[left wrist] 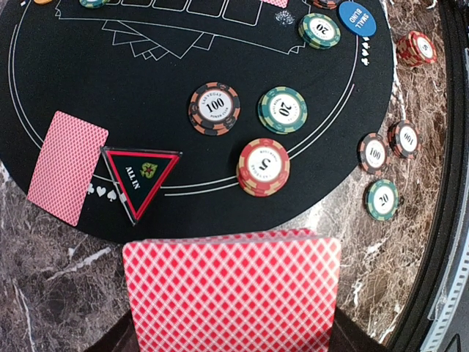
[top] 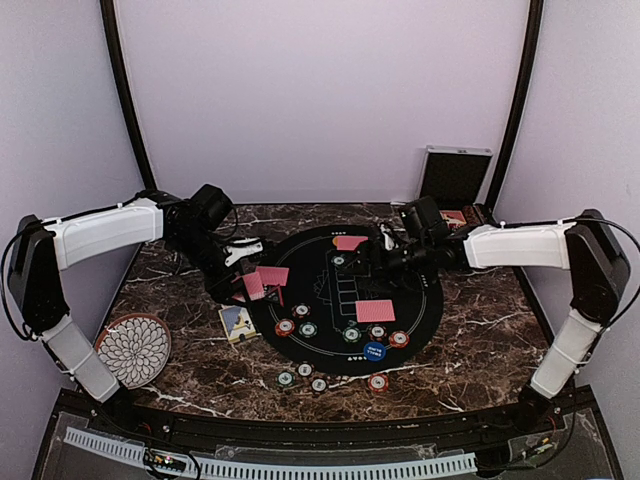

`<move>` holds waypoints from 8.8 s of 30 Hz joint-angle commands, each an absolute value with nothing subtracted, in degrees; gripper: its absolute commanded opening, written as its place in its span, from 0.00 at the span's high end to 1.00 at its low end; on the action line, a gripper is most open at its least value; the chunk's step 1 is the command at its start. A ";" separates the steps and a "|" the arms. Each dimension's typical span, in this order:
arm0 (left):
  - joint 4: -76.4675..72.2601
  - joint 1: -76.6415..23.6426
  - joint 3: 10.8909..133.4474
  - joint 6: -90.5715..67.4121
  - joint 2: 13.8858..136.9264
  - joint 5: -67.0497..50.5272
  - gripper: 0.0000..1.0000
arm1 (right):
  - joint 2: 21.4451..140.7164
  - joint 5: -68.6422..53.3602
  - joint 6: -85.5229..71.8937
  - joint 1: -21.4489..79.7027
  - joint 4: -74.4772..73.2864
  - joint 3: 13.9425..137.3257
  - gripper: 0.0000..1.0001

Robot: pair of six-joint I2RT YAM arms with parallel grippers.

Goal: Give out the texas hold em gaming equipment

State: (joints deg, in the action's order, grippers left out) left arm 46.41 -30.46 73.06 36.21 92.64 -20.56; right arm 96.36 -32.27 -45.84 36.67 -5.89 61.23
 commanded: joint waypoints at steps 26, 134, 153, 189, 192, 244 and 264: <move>46.93 -30.41 74.43 35.20 89.81 -23.02 1.00 | 125.87 -45.68 -65.58 51.50 21.60 87.92 0.06; 48.39 -30.41 71.10 36.74 86.34 -19.77 1.00 | 135.27 -46.94 -63.97 37.79 14.07 99.79 1.00; 48.25 -30.41 70.69 36.91 86.67 -20.77 1.00 | 152.22 -35.78 -59.22 40.94 0.97 122.34 0.97; 47.34 -30.32 70.93 36.69 85.34 -20.23 1.00 | 121.29 -41.23 -59.95 43.94 18.90 86.60 0.02; 47.37 -30.32 71.05 36.65 85.41 -20.30 1.00 | 120.21 -41.66 -59.09 45.62 16.97 85.47 0.05; 48.38 -30.28 73.01 36.29 85.41 -22.28 1.00 | 131.27 -49.07 -67.97 51.27 20.07 92.48 0.38; 48.56 -30.32 72.69 36.18 85.63 -22.17 1.00 | 123.55 -48.95 -64.00 49.44 17.22 87.89 0.56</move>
State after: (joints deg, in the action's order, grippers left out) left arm 47.42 -30.48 72.07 36.18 87.99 -20.75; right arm 126.76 -49.25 -65.06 50.39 18.31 88.82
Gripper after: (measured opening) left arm 0.684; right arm 0.456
